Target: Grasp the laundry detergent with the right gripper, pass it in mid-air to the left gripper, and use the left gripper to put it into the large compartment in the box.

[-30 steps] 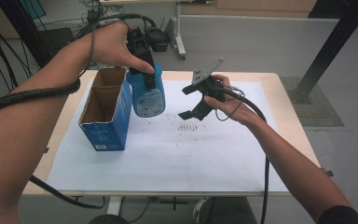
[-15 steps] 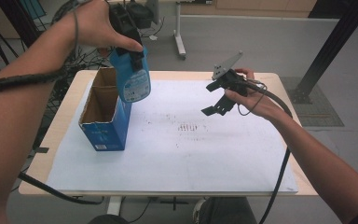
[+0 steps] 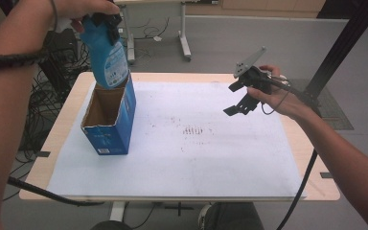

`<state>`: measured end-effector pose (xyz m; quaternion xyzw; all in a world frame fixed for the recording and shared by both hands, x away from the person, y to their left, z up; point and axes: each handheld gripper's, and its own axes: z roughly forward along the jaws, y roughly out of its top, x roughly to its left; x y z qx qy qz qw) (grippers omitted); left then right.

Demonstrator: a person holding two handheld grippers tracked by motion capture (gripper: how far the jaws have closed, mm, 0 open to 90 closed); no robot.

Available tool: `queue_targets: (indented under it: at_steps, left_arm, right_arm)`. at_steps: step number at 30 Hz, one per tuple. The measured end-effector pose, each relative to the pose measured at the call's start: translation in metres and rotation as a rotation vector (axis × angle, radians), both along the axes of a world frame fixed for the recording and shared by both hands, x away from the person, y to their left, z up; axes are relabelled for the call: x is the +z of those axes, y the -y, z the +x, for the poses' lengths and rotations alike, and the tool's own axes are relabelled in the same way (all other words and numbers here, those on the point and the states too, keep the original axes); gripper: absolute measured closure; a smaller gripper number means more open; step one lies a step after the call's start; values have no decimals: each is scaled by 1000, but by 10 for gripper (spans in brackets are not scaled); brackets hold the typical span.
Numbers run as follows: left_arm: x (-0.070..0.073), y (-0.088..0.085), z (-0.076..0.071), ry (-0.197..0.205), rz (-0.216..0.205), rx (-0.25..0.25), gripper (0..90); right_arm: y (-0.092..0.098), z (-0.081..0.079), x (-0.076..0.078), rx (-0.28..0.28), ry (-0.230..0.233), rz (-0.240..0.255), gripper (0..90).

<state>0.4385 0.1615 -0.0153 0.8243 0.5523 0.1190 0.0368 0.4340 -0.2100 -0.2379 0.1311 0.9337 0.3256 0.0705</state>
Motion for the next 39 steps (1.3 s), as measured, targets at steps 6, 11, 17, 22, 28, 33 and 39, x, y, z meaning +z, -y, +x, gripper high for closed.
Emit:
queue_targets:
  at_steps: [6, 11, 17, 22, 28, 33, 39]
  left_arm:
    - [9, -12, 1, 8, -6, 135, 364]
    - [9, -20, 3, 7, -23, 220, 364]
    - [1, -34, 7, -8, -61, 297, 365]
    - [-10, -40, 10, -27, -71, 336, 365]
    - [-22, -47, 12, -37, -92, 361, 365]
    - [-34, -52, 14, -46, -100, 367, 365]
    - [-50, -57, 16, -46, -103, 370, 365]
  right_arm:
    - [8, -2, 3, -15, 0, -16, 35]
    - [15, -3, 3, -29, 2, -13, 35]
    - [19, -4, 2, -38, -1, -8, 35]
    - [21, -5, 2, -37, 4, -14, 36]
    - [21, -4, 1, -37, 1, -18, 36]
    - [20, -4, 0, -37, 0, -21, 37]
    - [18, -4, -1, -31, -1, -35, 37]
